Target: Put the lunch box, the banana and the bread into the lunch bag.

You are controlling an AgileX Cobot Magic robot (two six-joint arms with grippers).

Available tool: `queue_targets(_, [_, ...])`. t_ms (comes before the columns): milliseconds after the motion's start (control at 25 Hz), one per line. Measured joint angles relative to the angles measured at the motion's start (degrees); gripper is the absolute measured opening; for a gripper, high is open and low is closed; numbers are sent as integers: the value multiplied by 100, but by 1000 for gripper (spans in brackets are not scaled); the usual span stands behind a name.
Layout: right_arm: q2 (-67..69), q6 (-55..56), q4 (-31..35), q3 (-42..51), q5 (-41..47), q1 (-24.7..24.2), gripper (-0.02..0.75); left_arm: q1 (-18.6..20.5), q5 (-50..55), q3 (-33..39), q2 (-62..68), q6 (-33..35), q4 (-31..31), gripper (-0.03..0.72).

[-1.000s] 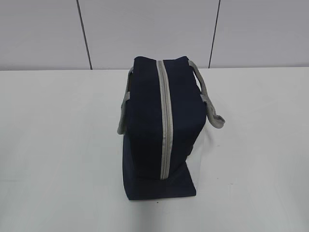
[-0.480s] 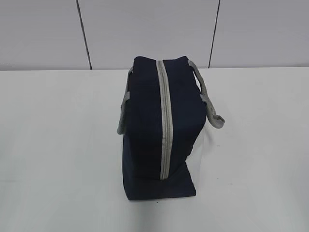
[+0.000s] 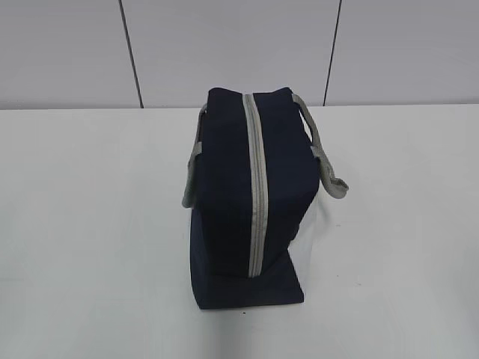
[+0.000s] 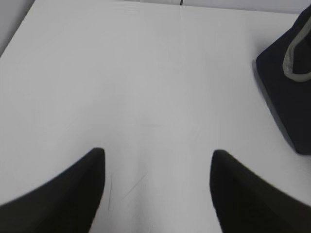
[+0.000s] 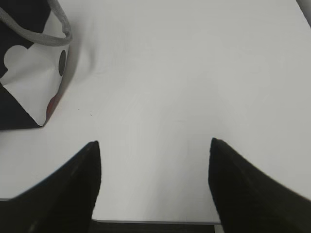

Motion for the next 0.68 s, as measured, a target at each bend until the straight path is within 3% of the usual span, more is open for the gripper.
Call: queue_targets(680, [-2,0,0,0,0,-9,511,0,6,0,-15,0,0,449])
